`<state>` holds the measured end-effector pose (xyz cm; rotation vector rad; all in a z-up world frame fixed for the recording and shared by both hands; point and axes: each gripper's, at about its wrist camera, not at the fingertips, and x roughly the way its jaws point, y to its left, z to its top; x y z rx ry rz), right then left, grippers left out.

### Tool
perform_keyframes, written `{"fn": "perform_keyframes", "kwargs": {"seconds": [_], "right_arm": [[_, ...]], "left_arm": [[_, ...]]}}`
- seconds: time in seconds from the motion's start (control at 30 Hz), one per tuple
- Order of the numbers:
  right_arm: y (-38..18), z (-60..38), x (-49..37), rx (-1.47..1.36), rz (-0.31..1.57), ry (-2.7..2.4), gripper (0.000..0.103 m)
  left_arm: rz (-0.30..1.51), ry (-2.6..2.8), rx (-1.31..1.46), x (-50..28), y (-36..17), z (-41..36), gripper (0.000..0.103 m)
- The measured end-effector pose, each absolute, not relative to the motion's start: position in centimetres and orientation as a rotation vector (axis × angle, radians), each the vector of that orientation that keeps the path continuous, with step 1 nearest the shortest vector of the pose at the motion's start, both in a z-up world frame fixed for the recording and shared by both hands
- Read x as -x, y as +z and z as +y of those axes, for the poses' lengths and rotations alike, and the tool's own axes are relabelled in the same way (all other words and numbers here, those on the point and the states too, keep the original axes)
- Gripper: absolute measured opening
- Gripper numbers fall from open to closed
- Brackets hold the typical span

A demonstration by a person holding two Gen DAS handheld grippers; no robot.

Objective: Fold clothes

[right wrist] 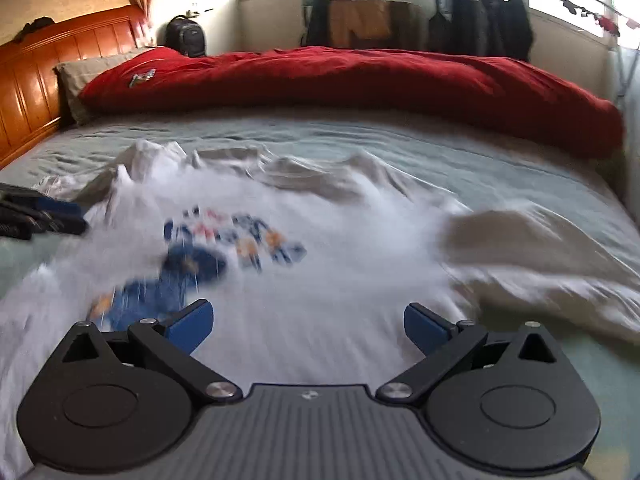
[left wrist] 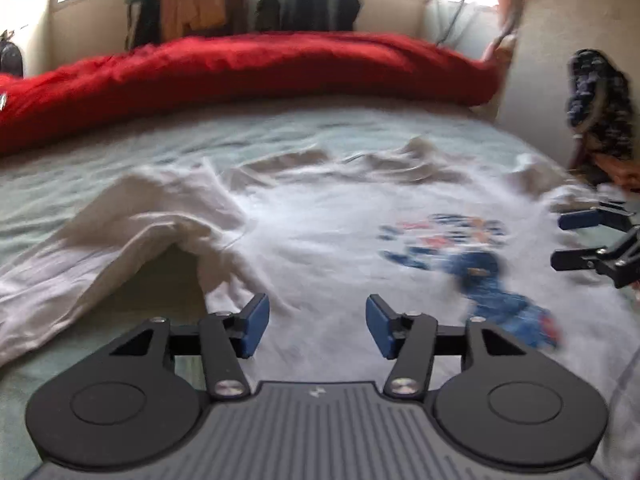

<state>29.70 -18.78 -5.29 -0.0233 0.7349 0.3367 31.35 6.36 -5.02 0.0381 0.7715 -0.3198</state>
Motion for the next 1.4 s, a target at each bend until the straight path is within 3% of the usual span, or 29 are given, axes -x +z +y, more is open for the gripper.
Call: {"fn": "perform_keyframes", "kwargs": {"seconds": [0.13,0.23,0.43,0.53,0.57,0.73,0.9,1.1,1.27,1.4], "right_arm": [[-7.6,-19.0,-31.6,0.029,0.793,0.328,0.103],[-7.5,-20.6,-29.0,0.028,0.815,0.306,0.103],[-6.4,-22.3,-22.4,0.09,0.869,0.204,0.103],[-4.1,-20.4,-18.2,0.091,0.8,0.29,0.103],[-3.4,-19.4,-17.0,0.092,0.77,0.336,0.103],[-3.6,-13.1,-12.9,0.185,0.706,0.484,0.103],[-7.4,-12.8,-11.0,0.256,0.788,0.446,0.103],[-7.6,-19.0,-7.3,0.059,0.791,0.391,0.103],[-5.2,-16.6,-7.6,0.019,0.723,0.431,0.103],[-5.1,-12.4,-9.3,-0.02,0.699,0.569,0.103]], "left_arm": [[0.775,-0.313,-0.022,-30.7,-6.4,7.7,0.054],[0.804,-0.24,-0.113,-28.0,-6.2,8.4,0.063],[0.756,-0.229,-0.213,-21.1,-3.4,9.3,0.061],[0.696,-0.35,-0.213,-17.5,-1.0,7.7,0.064],[0.683,-0.392,-0.216,-16.4,-0.6,6.8,0.069],[0.701,-0.457,-0.306,-13.2,-2.7,3.0,0.072],[0.778,-0.387,-0.261,-10.8,-5.7,4.8,0.074],[0.806,-0.346,-0.173,-9.1,-4.7,7.6,0.073],[0.717,-0.386,-0.154,-10.1,-3.0,4.9,0.074],[0.759,-0.359,-0.158,-11.4,-4.1,2.9,0.074]]}}
